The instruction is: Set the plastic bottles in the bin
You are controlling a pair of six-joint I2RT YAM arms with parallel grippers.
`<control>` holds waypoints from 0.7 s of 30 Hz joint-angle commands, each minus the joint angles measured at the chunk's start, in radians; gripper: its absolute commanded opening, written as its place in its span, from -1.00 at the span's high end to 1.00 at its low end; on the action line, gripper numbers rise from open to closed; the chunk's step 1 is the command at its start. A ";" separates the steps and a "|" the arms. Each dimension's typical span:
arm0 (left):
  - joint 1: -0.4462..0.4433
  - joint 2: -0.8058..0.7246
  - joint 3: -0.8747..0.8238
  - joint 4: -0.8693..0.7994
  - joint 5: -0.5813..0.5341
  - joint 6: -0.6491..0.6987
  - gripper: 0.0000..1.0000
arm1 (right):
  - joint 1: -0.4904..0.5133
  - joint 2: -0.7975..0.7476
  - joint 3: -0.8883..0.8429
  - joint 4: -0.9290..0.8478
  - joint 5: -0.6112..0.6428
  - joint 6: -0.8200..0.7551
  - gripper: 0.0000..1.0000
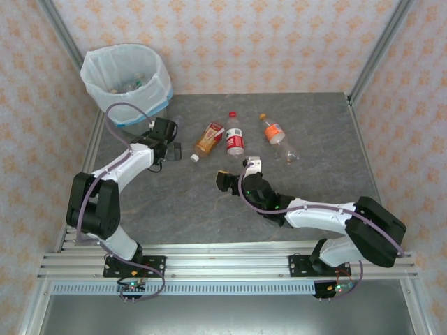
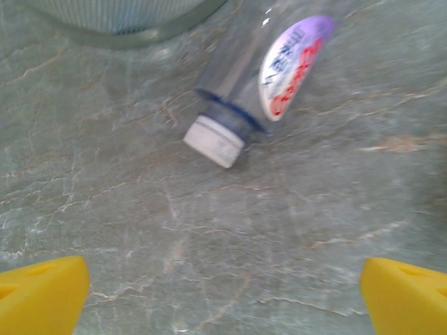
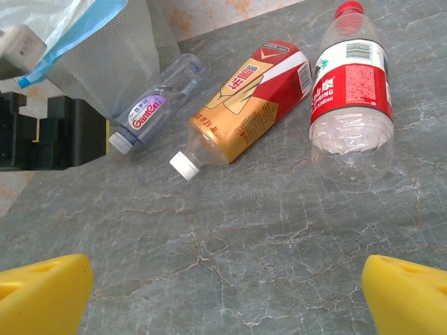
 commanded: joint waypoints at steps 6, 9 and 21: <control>0.035 0.093 0.031 0.064 -0.001 0.090 -1.00 | -0.005 0.005 0.021 0.095 0.004 0.009 -0.98; 0.049 0.124 0.063 0.069 0.019 0.086 -1.00 | -0.005 0.003 0.021 0.100 0.004 0.005 -0.98; 0.078 0.352 0.304 -0.097 0.104 0.096 -1.00 | -0.006 -0.029 -0.004 0.096 0.027 0.005 -0.98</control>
